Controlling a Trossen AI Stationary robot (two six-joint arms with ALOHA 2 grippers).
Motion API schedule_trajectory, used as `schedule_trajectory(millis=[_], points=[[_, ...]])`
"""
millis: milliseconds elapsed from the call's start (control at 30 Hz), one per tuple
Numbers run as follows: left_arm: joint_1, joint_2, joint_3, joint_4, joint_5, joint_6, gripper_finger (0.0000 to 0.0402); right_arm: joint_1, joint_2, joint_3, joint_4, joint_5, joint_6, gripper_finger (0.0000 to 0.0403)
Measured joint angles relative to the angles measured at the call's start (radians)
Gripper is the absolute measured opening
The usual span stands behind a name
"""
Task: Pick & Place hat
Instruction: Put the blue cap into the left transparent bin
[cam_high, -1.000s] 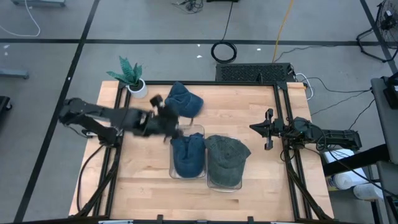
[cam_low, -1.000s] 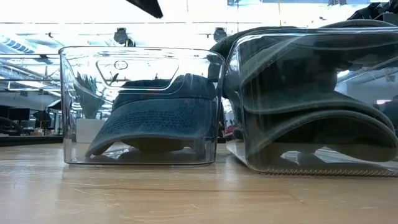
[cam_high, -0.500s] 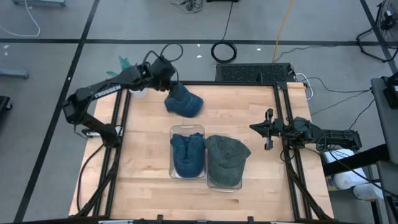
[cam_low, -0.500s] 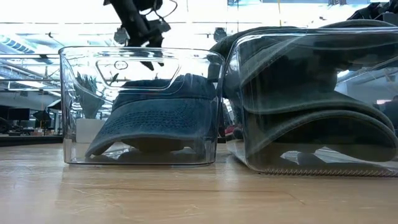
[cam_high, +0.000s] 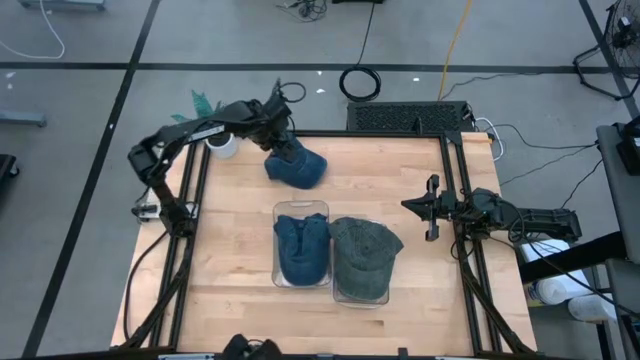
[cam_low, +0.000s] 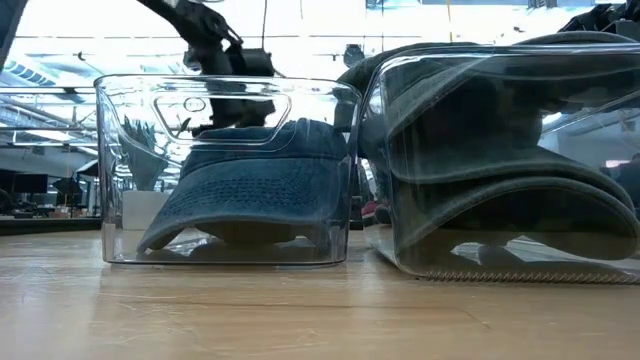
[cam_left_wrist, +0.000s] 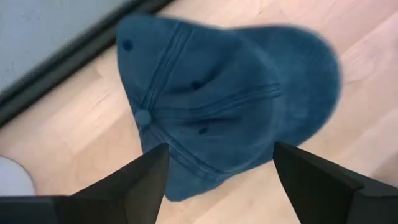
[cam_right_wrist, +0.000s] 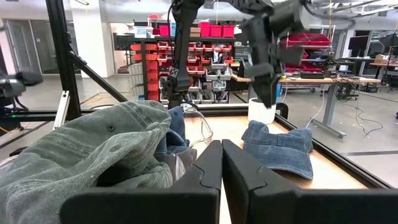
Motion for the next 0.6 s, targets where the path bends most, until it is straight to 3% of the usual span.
schedule_trajectory(millis=[133,333,600], points=[[0.0,0.056,0.0,0.053,-0.006,0.087,0.0278,0.0,0.0,0.0,0.0,0.0,0.0,0.0],[-0.018,0.076,0.0,0.082,-0.013,0.529,0.0248,0.0,0.0,0.0,0.0,0.0,0.0,0.0],[-0.059,0.075,0.0,0.069,-0.011,0.986,0.0214,0.0,0.0,0.0,0.0,0.0,0.0,0.0]])
